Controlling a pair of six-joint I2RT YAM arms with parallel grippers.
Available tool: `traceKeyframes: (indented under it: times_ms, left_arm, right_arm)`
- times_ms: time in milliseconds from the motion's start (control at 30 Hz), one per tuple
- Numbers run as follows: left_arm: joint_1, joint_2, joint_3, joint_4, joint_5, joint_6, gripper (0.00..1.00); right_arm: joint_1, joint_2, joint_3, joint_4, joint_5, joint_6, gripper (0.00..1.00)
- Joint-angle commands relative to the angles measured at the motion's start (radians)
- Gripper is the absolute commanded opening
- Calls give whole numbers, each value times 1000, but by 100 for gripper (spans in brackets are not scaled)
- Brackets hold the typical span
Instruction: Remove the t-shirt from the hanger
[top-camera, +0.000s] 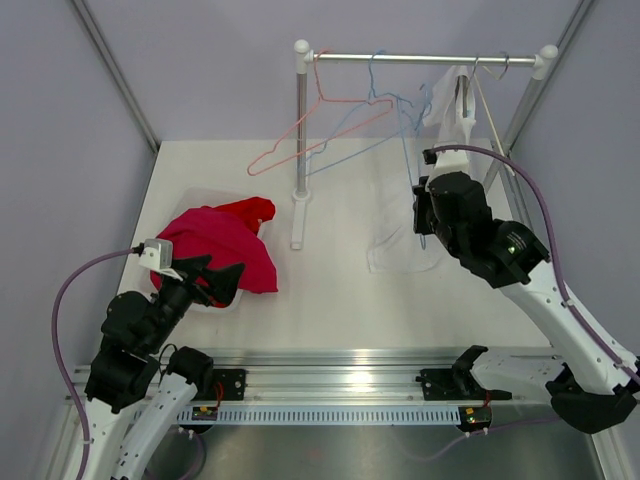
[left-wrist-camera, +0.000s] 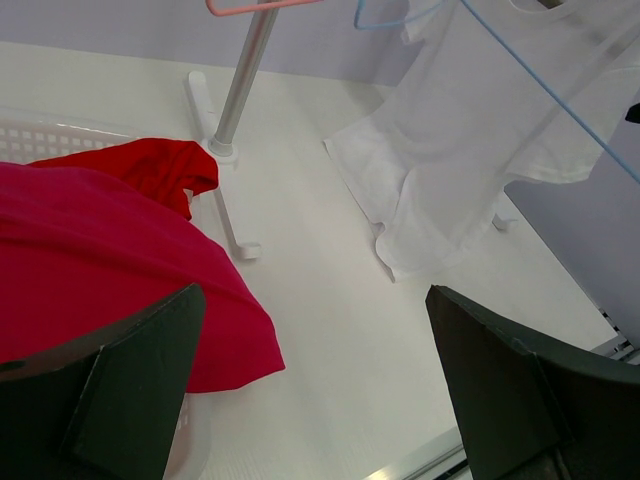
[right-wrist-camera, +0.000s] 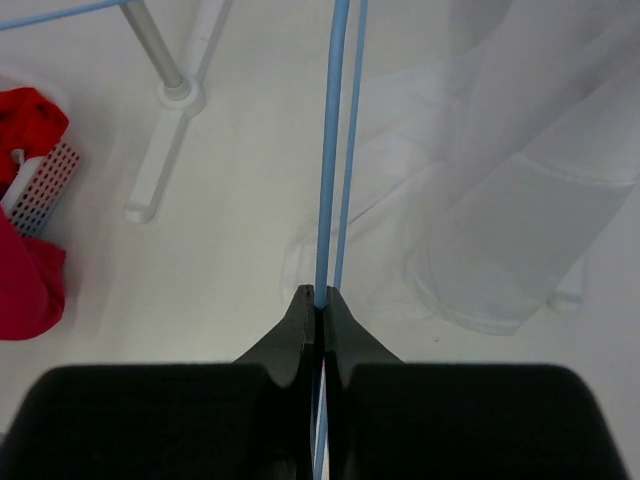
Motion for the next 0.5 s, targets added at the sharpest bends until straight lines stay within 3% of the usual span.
traceKeyframes:
  times_ms: [0, 267, 467]
  left_arm:
    - [-5, -16, -5, 30, 9, 17, 99]
    - [-11, -14, -7, 31, 20, 16, 99]
    - [-18, -14, -7, 30, 20, 16, 99]
  right_arm:
    - [-10, 50, 57, 51, 172, -34, 0]
    - [-41, 153, 182, 16, 241, -34, 0]
    - [-41, 31, 126, -21, 99, 58, 0]
